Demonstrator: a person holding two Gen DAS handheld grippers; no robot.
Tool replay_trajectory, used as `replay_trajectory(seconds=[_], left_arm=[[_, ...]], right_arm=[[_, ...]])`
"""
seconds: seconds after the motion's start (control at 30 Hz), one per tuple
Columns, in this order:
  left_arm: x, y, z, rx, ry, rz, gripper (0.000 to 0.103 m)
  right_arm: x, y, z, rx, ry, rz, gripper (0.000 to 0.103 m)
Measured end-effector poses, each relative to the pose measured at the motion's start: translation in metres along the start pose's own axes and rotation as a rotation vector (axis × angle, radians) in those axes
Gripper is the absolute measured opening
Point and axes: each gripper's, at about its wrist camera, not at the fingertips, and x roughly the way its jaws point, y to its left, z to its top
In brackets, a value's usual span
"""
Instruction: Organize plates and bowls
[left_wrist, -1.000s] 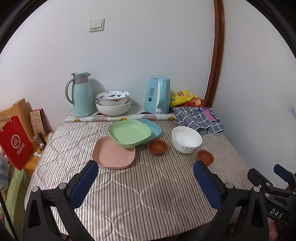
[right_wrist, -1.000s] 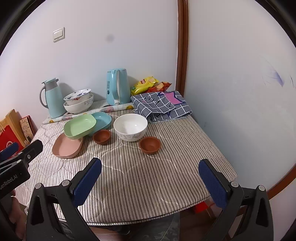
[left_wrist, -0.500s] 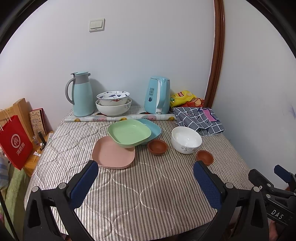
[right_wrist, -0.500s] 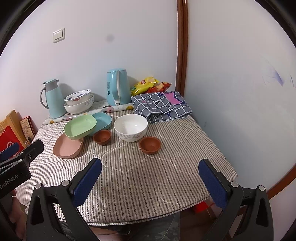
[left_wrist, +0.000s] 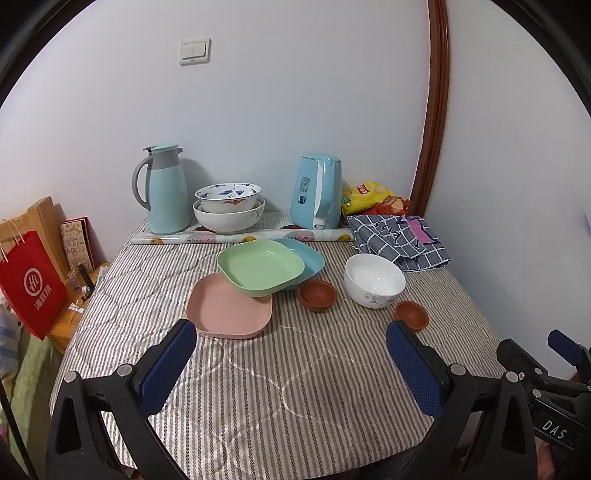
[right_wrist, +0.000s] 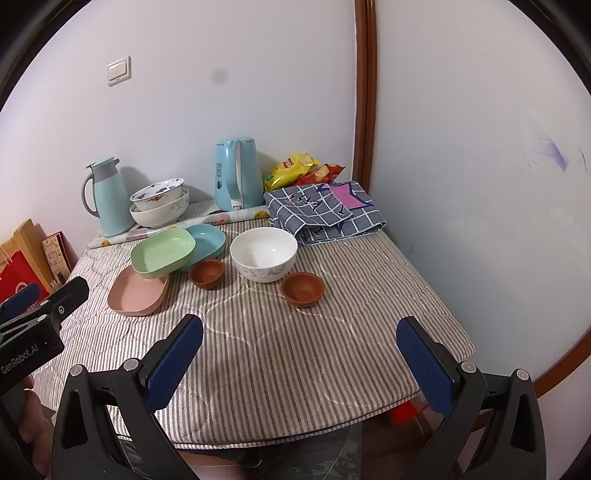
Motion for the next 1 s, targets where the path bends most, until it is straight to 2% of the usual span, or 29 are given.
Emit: replay_trajectory(seconds=[1.0], left_arm=[[-0.0009, 0.0018, 0.0027, 0.003, -0.008, 0.001, 0.103]], right_arm=[[-0.0025, 0.0029, 0.0006, 0.000, -0.004, 0.001, 0.103]])
